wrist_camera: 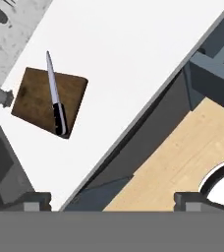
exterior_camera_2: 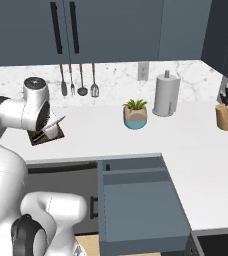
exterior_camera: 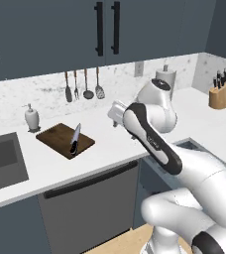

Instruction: Pick up the knife from the drawer and place it on the cutting board. Then place the meat from the plate to the cutting board.

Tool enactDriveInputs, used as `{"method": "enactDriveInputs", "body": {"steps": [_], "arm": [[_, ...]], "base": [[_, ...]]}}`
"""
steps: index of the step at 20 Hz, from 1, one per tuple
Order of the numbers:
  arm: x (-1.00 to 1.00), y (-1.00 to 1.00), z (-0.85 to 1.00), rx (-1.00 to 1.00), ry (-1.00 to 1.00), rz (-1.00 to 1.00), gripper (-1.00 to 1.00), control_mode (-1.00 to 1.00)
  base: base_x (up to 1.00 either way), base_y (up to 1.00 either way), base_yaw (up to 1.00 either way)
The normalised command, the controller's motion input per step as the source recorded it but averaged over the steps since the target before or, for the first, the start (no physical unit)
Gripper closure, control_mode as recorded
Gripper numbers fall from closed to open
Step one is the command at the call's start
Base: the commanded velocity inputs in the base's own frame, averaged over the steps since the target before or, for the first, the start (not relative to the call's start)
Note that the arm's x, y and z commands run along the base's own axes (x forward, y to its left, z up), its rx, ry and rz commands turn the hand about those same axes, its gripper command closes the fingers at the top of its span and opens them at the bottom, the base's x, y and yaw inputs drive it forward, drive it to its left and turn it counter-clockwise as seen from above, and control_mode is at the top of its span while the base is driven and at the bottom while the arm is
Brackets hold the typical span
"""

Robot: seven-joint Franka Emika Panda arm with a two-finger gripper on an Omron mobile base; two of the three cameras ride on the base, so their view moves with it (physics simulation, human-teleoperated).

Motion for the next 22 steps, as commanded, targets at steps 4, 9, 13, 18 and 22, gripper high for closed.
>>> {"method": "enactDriveInputs", "body": {"steps": [4, 9, 13, 18, 22], "arm": [[-0.94, -0.46, 0.51, -0.2, 0.23, 0.05, -1.0, -1.0], [-1.0, -0.68, -0.34, -0.21, 0.11, 0.09, -1.0, -1.0], [-0.8, -0.76, -0.69, -0.1, 0.01, 0.19, -1.0, -1.0], [-0.31, -0.25, -0.28, 0.0, 0.0, 0.14, -1.0, 1.0], [0.0, 0.0, 0.0, 0.0, 0.0, 0.0, -1.0, 1.0]], "base": [[0.0, 0.0, 0.0], [0.0, 0.0, 0.0], [0.0, 0.0, 0.0], [-0.07, 0.0, 0.02], [-0.68, 0.53, 0.3]]}}
